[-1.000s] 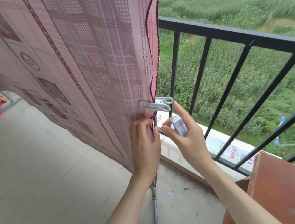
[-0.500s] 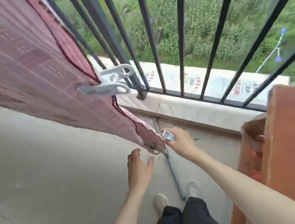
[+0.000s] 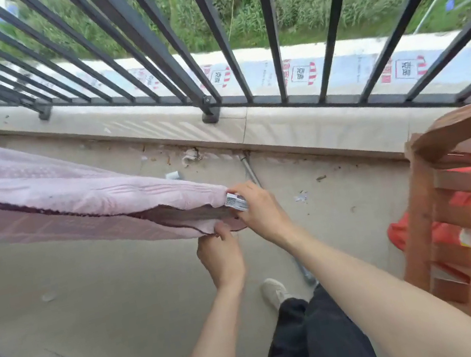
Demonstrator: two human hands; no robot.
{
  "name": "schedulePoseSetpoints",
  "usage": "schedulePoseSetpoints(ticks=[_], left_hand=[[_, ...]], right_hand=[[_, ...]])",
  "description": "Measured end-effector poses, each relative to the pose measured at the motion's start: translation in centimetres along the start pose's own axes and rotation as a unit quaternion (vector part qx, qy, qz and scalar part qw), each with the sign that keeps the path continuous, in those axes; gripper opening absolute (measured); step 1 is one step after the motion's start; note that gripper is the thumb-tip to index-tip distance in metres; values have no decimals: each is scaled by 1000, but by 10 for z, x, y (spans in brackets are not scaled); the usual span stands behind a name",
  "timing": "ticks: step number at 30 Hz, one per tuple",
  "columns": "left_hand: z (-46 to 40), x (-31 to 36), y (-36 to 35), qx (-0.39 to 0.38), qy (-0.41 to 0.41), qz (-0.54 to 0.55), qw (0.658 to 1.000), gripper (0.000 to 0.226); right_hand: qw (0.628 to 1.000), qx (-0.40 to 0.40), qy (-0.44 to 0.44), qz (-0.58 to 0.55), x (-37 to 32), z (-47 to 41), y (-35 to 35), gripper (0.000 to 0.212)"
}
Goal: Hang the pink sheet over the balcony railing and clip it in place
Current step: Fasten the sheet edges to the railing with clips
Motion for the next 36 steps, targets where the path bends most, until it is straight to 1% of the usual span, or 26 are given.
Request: schedulePoseSetpoints(ticks=[3,7,10,13,15,19,21,25,28,30,31,34,36], left_hand=[[3,-3,-2,-8,-23,4,1000,25],[-1,2,-7,-23,-59,12,998,23],[-2,3,-8,-27,-75,13,997,25],[-1,-4,-8,-26,-71,19,997,25],[-1,-7,-8,-22,-65,23,997,25],[0,-4,-11,-27,-66,47,996,17],[4,-2,-13,-30,-60,60,996,17],[5,0,-13,-16,-19,56,998,29],[0,0,-14,-24,4,27,999,36],[-3,-2,-10,-17,17,22,999,40],[-4,-4,-9,-12,25,26,999,40],[-4,-9,-10,-4,38,49,998,39],[-3,-11,-12,0,47,66,997,33]], right_hand=[[1000,15,9,11,-3,-6,-1,26],[1000,-11,17,13,0,-9,-10,18],[999,-29,-16,-36,11,-5,-15,12],[994,-56,-51,-84,22,-1,-17,14],[991,-71,-59,-96,24,1,-18,18],[987,-92,-61,-114,28,11,-20,41],[984,-104,-68,-128,32,18,-23,50],[968,-137,-101,-185,40,29,-32,61],[958,-150,-105,-222,38,31,-34,63],[953,-149,-106,-240,39,33,-36,58],[952,-139,-114,-247,41,35,-36,51],[942,-62,-168,-285,56,45,-30,20],[939,-14,-196,-282,68,54,-24,10]])
Point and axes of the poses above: each hand's wrist, its own z-axis away from the middle knuckle, its own y-axis out of the back of the hand, x = y × z, the point moved 9 cm from there along -z, towards the middle knuckle, and after that the axes turned 2 degrees about -y, right-handed, at the moved point
